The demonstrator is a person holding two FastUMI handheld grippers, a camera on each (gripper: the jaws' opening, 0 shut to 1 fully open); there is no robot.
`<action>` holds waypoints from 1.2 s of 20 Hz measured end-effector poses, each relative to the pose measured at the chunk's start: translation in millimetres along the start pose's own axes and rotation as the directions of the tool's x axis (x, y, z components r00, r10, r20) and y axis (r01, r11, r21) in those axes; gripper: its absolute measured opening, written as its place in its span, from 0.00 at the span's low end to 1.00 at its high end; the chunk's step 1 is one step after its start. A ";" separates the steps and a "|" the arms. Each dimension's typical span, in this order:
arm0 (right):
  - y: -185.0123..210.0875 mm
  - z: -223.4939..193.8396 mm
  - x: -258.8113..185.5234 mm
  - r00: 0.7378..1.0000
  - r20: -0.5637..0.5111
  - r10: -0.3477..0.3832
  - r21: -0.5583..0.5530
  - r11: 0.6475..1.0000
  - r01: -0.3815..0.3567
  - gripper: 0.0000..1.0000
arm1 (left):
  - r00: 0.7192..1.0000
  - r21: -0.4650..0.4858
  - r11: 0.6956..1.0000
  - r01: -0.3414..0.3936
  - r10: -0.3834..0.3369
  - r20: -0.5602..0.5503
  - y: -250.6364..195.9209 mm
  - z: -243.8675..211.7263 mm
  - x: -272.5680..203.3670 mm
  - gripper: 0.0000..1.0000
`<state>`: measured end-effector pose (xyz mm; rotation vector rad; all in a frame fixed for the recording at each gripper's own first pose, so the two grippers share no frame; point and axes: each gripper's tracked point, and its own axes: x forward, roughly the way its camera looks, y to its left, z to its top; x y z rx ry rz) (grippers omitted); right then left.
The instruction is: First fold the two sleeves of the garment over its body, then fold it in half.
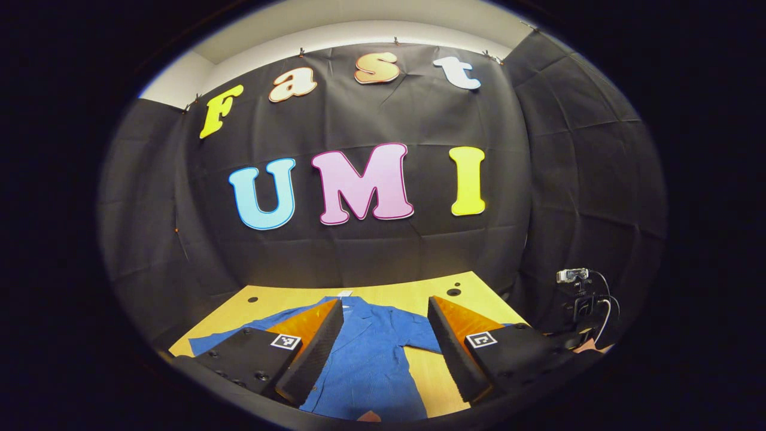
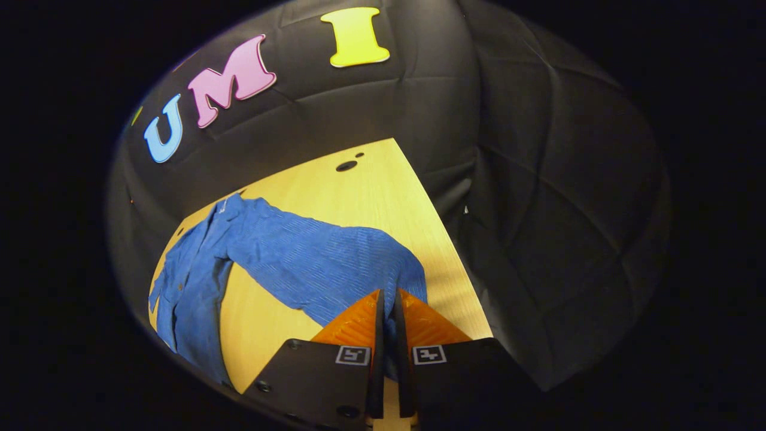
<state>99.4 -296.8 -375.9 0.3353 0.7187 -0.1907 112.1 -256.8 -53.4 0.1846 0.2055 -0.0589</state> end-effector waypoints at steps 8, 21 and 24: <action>93.4 43.2 -60.7 0.988 0.134 0.082 0.012 0.996 -0.085 0.12 | 0.991 -0.021 0.995 0.101 -0.099 0.086 24.3 8.3 -18.6 0.82; 359.2 75.7 -92.1 0.973 0.163 0.165 0.004 0.986 -0.168 0.12 | 0.996 -0.154 0.986 0.063 -0.052 0.074 272.2 -66.3 -40.7 0.83; 419.0 84.9 -78.0 0.969 0.172 0.176 -0.050 0.984 -0.170 0.12 | 0.999 -0.193 0.981 0.021 -0.012 0.050 327.9 -84.5 -44.9 0.82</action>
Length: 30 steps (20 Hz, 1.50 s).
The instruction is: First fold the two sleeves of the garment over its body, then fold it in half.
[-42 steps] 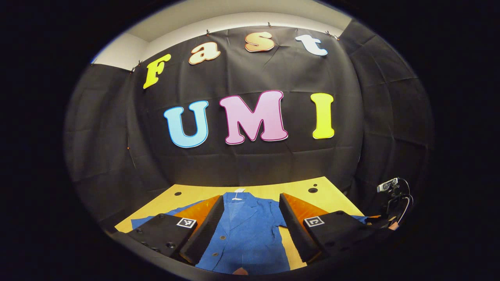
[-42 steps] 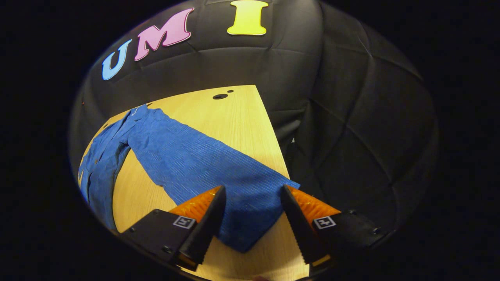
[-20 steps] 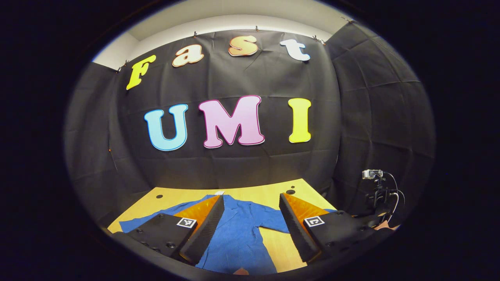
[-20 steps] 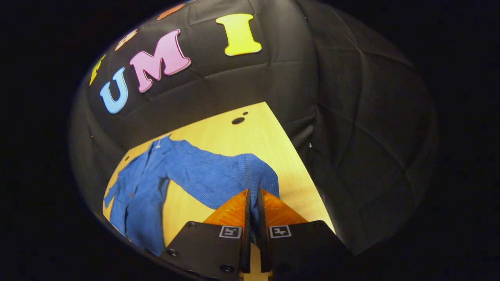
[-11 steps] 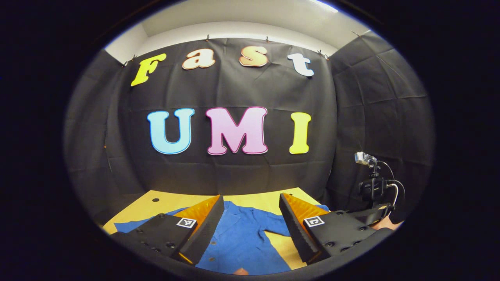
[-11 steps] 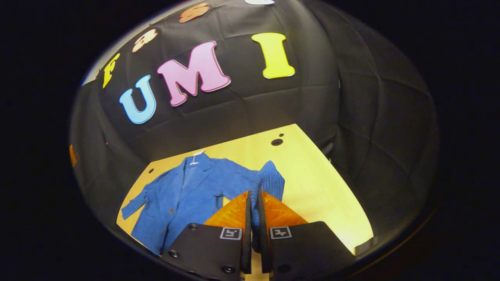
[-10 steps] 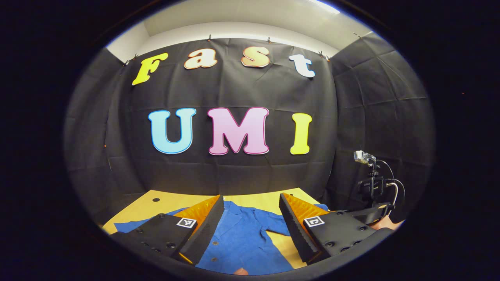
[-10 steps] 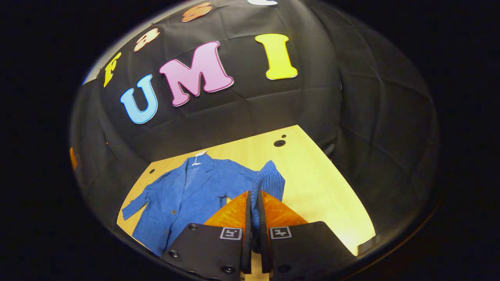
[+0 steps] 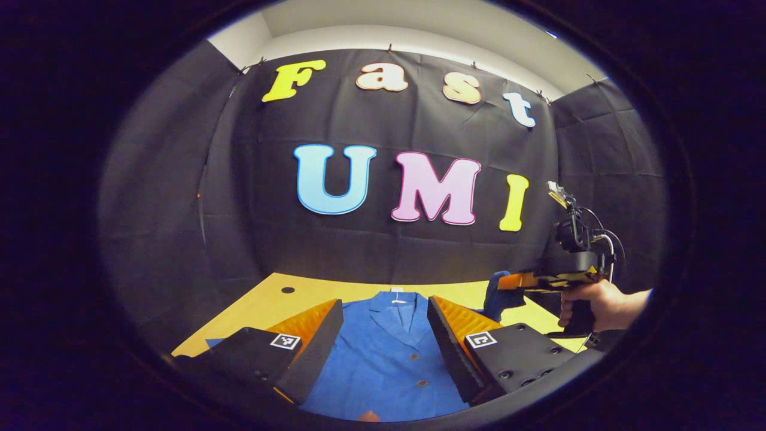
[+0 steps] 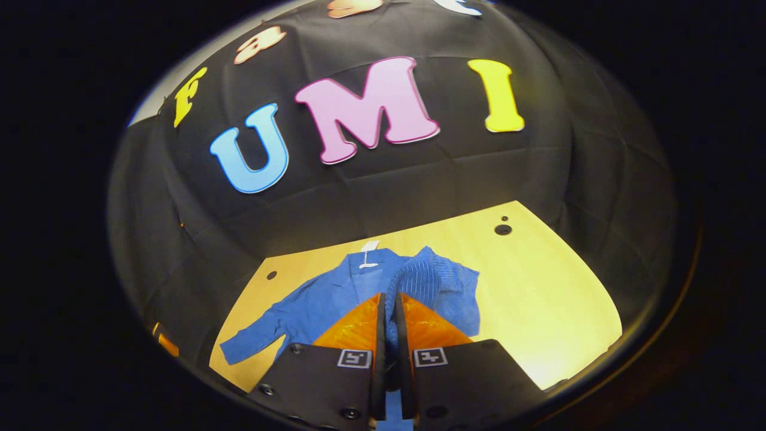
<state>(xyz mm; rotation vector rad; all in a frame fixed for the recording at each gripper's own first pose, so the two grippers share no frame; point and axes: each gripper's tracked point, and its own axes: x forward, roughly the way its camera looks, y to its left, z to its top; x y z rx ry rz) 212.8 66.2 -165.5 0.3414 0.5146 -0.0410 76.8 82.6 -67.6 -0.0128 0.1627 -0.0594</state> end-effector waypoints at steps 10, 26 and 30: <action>174.8 -61.4 123.5 0.987 -0.124 0.098 -0.206 0.971 -0.123 0.12 | 0.989 0.029 0.989 -0.147 0.147 0.001 117.8 -8.9 -31.9 0.82; 214.0 -11.4 62.9 0.967 0.008 0.254 -0.317 0.918 -0.238 0.75 | 0.972 -0.015 0.972 -0.236 0.236 -0.022 178.7 -33.1 -19.3 0.82; 179.3 21.4 7.0 0.964 0.113 0.239 -0.379 0.908 -0.180 0.75 | 0.959 -0.014 0.961 -0.276 0.274 -0.065 204.1 -63.9 7.0 0.83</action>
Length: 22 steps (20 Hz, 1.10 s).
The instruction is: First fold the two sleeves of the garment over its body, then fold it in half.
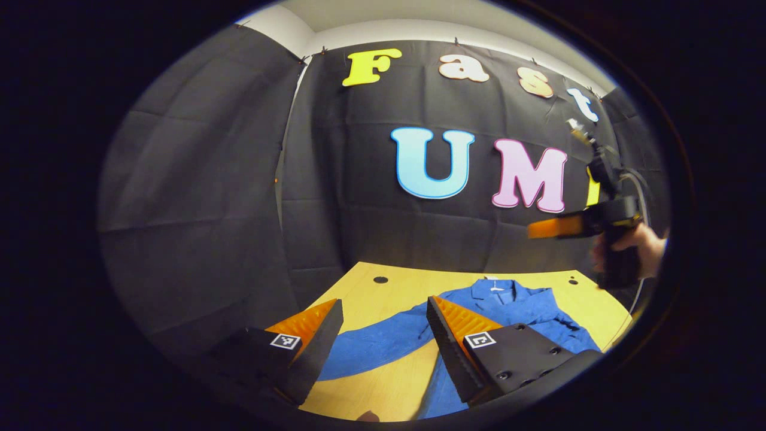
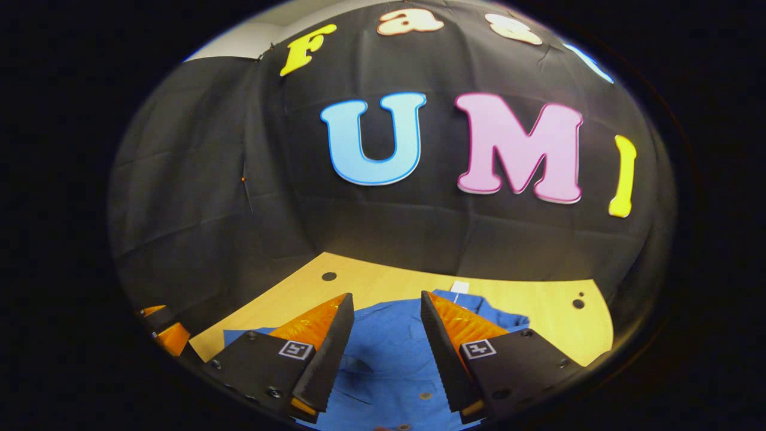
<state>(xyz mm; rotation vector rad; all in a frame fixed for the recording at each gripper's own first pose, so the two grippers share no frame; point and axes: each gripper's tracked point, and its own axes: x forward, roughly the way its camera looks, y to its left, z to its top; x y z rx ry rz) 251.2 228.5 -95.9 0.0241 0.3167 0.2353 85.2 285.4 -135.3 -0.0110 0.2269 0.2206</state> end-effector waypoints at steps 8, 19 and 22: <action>-9.7 19.4 -99.4 0.995 0.104 -0.008 0.006 1.000 0.007 0.75 | 0.980 0.041 0.990 -0.132 0.137 -0.145 67.7 -66.9 62.9 0.82; -58.2 29.7 -138.1 0.983 0.131 -0.127 0.126 0.986 0.111 0.74 | 0.916 0.099 0.980 -0.172 0.196 -0.349 107.9 -138.7 120.5 0.84; -60.9 28.8 -135.3 0.984 0.121 -0.133 0.149 0.982 0.115 0.74 | 0.901 0.085 0.980 -0.182 0.201 -0.385 110.9 -151.1 124.6 0.84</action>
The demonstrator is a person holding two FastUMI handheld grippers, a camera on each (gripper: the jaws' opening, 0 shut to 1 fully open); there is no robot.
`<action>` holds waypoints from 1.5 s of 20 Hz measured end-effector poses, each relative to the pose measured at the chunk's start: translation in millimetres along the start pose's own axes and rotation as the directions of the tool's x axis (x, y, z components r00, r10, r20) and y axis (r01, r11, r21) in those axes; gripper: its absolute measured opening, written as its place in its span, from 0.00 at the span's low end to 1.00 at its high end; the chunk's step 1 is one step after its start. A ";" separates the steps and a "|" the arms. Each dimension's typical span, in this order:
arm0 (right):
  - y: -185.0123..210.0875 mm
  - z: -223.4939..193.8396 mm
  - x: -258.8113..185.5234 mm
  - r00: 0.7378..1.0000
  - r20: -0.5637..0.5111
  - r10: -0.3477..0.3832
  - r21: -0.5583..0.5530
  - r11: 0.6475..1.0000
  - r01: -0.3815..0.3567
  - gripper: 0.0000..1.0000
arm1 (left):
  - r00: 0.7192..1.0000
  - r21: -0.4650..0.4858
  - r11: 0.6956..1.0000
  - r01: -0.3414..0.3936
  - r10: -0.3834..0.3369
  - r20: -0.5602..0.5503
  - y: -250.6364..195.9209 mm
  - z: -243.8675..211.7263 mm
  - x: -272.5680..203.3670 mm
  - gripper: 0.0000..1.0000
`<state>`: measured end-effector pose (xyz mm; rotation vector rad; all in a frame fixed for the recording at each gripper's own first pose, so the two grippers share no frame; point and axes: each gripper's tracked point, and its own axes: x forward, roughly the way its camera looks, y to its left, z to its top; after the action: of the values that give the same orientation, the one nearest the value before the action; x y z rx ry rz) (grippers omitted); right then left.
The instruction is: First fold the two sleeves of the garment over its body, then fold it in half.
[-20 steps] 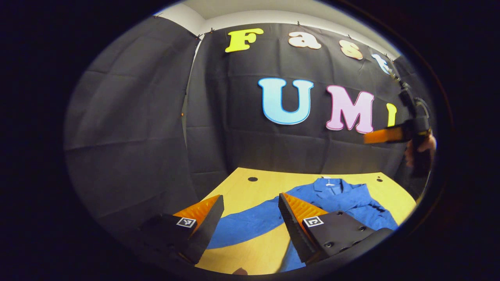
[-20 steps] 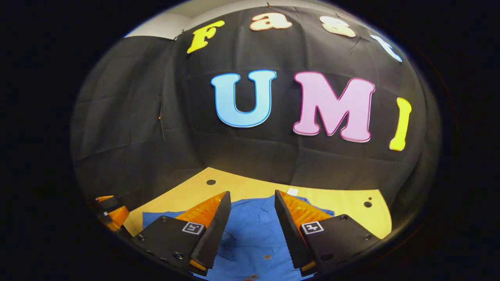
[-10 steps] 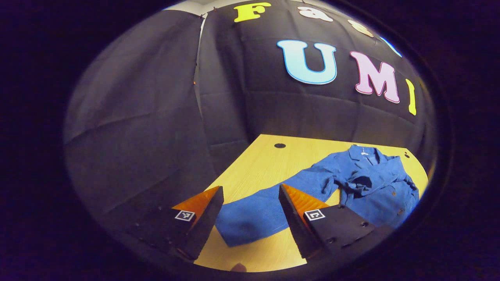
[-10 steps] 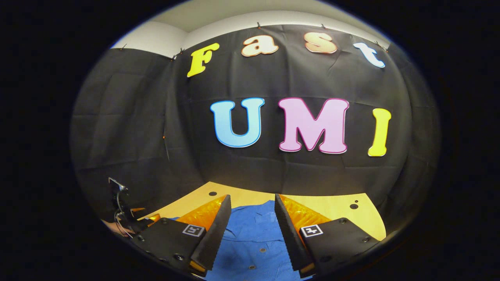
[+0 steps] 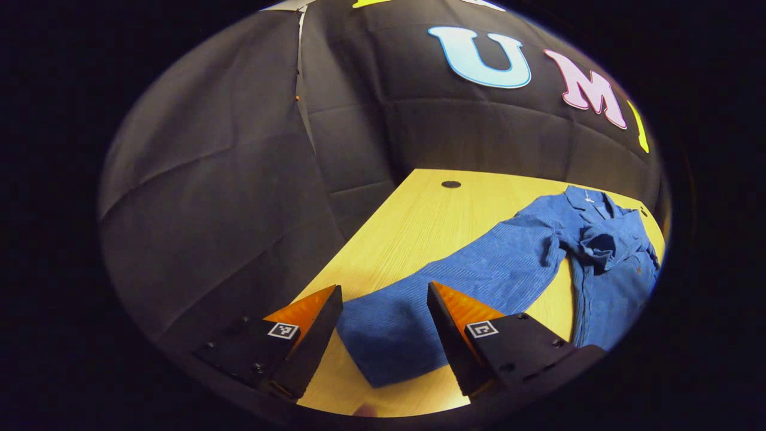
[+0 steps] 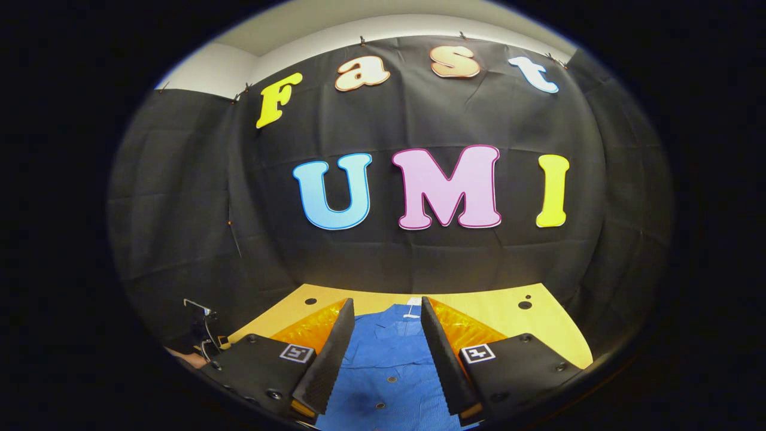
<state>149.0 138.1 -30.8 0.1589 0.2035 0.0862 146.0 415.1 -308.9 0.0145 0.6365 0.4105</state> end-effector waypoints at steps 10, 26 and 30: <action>9.8 -4.7 15.5 1.000 -0.015 0.026 0.051 0.998 -0.025 0.74 | 0.993 -0.099 0.995 -0.002 -0.009 -0.114 9.2 -33.7 15.8 0.83; -11.2 -13.2 10.8 0.998 -0.043 -0.034 0.057 0.998 0.036 0.70 | 0.989 0.015 0.998 0.053 -0.050 -0.141 -16.0 -24.4 23.6 0.07; -20.6 -16.6 6.2 0.996 -0.060 -0.063 0.068 0.995 0.067 0.70 | 0.989 0.051 0.996 0.077 -0.070 -0.131 -20.5 -13.0 19.0 0.00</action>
<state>153.1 120.9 -51.5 0.2196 0.2692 0.0190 159.7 402.0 -333.2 0.0176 0.7739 0.3244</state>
